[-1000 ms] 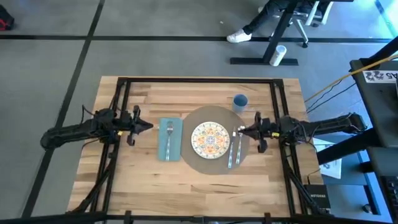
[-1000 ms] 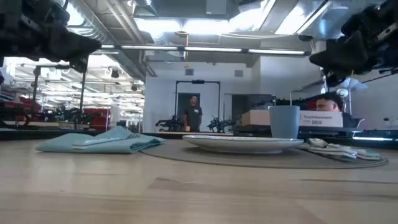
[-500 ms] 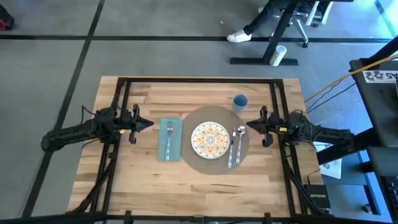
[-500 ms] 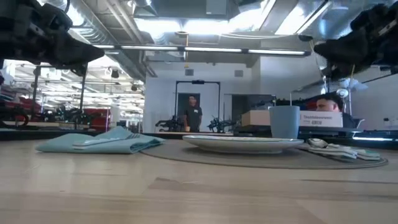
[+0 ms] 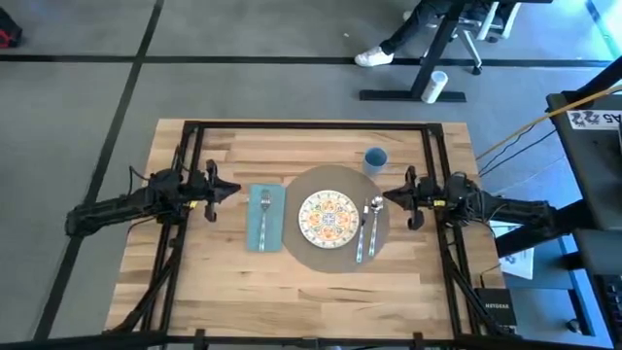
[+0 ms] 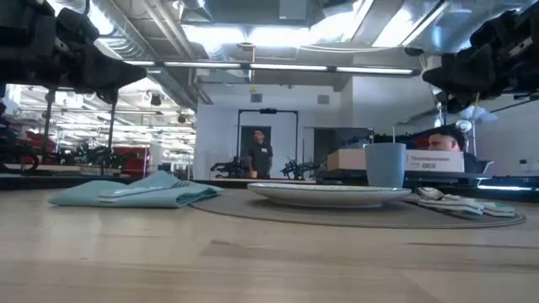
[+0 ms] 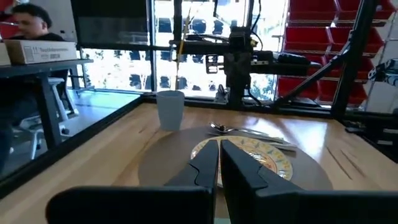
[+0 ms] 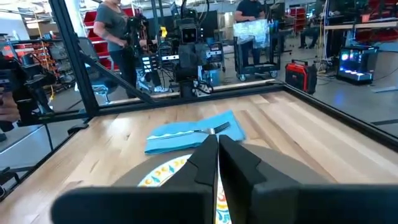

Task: Set table place
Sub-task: Return to Home Position

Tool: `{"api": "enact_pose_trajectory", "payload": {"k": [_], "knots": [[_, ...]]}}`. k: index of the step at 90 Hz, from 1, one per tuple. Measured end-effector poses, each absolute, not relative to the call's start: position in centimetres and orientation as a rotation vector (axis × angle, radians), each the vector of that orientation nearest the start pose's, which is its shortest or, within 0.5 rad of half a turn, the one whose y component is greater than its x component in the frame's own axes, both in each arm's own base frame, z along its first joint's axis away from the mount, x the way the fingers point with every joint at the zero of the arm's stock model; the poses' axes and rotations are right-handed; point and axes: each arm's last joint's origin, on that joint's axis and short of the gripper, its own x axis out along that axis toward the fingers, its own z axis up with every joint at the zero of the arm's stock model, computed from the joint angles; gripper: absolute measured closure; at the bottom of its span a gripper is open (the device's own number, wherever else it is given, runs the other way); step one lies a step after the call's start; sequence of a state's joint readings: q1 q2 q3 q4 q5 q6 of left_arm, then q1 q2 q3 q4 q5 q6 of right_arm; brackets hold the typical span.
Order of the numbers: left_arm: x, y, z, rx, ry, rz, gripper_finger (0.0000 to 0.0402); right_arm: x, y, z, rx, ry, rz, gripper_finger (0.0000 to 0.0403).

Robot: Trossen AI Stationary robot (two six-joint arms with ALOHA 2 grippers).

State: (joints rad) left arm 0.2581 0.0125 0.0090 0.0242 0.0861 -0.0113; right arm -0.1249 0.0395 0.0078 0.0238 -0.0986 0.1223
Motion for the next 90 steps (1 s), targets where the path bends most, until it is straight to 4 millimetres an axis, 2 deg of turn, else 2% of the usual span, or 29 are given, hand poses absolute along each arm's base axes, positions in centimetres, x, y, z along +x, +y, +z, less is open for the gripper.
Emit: {"api": "enact_pose_trajectory", "payload": {"k": [22, 43, 90], "knots": [[9.5, 1.7, 17.8, 0.040, -0.128, 0.135, 0.0402, 9.9, -1.0, 16.5, 0.122, 0.006, -0.028, 0.0403], [9.7, 0.9, 16.8, 0.011, -0.023, 0.063, 0.0402, 9.9, -1.0, 16.5, 0.101, 0.012, -0.051, 0.0403], [10.1, 0.6, 16.2, 0.004, 0.051, 0.062, 0.0402, 10.6, -1.2, 15.4, 0.116, 0.134, -0.095, 0.0403]]}}
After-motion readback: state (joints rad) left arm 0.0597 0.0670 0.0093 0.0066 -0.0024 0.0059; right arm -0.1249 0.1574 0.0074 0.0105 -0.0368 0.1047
